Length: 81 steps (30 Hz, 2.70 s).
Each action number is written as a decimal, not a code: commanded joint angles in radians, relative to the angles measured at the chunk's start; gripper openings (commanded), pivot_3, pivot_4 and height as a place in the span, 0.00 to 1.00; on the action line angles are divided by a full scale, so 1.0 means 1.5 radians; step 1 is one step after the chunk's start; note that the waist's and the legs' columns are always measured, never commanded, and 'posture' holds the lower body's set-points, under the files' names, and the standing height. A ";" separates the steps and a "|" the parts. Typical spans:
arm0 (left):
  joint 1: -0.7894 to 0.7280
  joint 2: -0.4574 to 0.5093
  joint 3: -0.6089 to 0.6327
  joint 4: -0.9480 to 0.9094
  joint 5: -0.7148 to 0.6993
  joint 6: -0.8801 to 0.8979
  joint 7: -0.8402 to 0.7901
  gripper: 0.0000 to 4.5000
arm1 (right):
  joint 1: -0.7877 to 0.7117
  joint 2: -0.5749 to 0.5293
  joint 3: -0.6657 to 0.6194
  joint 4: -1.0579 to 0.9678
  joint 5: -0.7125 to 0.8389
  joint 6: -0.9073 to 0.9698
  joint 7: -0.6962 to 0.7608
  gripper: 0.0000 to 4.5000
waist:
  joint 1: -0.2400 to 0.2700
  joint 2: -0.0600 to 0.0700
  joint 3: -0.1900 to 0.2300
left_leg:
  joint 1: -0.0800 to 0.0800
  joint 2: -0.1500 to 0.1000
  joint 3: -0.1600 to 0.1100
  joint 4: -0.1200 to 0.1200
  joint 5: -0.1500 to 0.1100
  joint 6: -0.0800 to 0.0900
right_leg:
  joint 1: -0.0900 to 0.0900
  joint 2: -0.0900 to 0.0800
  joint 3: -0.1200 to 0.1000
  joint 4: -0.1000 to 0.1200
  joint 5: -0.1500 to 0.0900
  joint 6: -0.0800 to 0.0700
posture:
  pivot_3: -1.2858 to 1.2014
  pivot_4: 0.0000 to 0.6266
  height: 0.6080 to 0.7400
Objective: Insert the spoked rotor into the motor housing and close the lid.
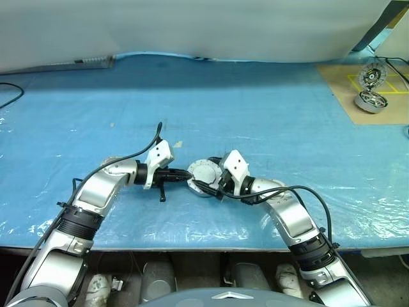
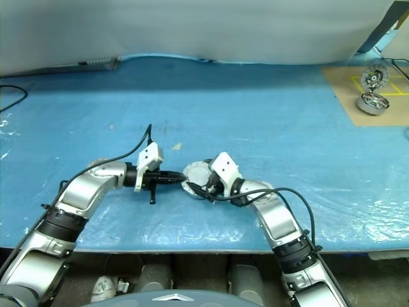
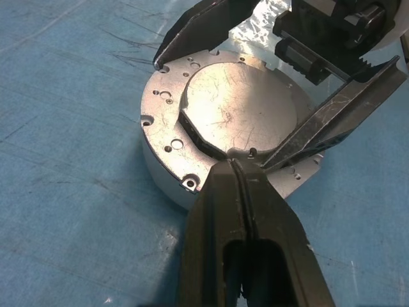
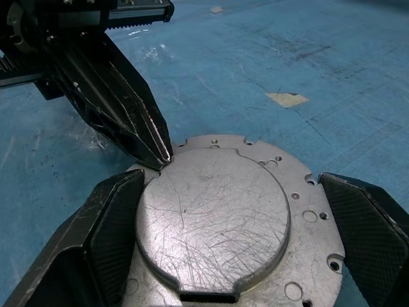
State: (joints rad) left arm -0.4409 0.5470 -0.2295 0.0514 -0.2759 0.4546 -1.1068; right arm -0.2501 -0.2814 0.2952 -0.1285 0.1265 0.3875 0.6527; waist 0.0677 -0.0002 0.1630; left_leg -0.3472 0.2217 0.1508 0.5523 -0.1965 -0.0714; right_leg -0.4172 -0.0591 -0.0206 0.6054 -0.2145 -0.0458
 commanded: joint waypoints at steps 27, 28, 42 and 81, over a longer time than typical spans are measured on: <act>0.008 0.000 -0.010 0.009 0.011 0.007 0.004 0.00 | 0.009 0.051 -0.028 -0.039 0.058 0.013 -0.002 0.99 | 0.000 0.000 0.000 | -0.002 0.000 0.000 -0.001 0.000 0.000 | -0.002 0.000 0.000 0.000 0.000 0.000 | 0.52 0.24 1.00; 0.009 0.000 -0.010 0.009 0.011 0.007 0.004 0.00 | 0.008 0.049 -0.028 -0.040 0.054 0.019 -0.005 0.99 | 0.000 0.000 0.000 | -0.002 0.000 0.000 -0.001 0.000 0.000 | -0.002 0.000 0.000 0.000 0.000 0.000 | 0.52 0.24 1.00; 0.001 -0.002 -0.013 0.018 0.008 0.009 0.001 0.00 | 0.006 0.067 -0.054 -0.059 0.092 0.077 -0.012 0.99 | 0.000 0.000 0.000 | -0.002 0.000 0.000 -0.001 0.000 0.000 | -0.002 0.000 0.000 -0.001 0.000 0.000 | 0.52 0.24 1.00; 0.004 0.003 -0.011 0.018 0.006 0.014 -0.006 0.00 | -0.017 0.046 -0.005 0.039 -0.076 -0.141 -0.068 0.99 | -0.003 0.000 0.000 | -0.002 0.000 0.000 0.000 0.000 0.000 | -0.002 0.000 0.000 0.000 0.000 0.000 | 0.52 0.24 1.00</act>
State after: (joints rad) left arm -0.4482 0.5484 -0.2221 0.0773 -0.2781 0.4653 -1.1051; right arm -0.2541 -0.2258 0.3047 -0.0546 0.0300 0.2021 0.5923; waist 0.0624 0.0001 0.1634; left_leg -0.3497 0.2215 0.1508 0.5519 -0.1964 -0.0715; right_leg -0.4208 -0.0589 -0.0206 0.6059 -0.2145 -0.0462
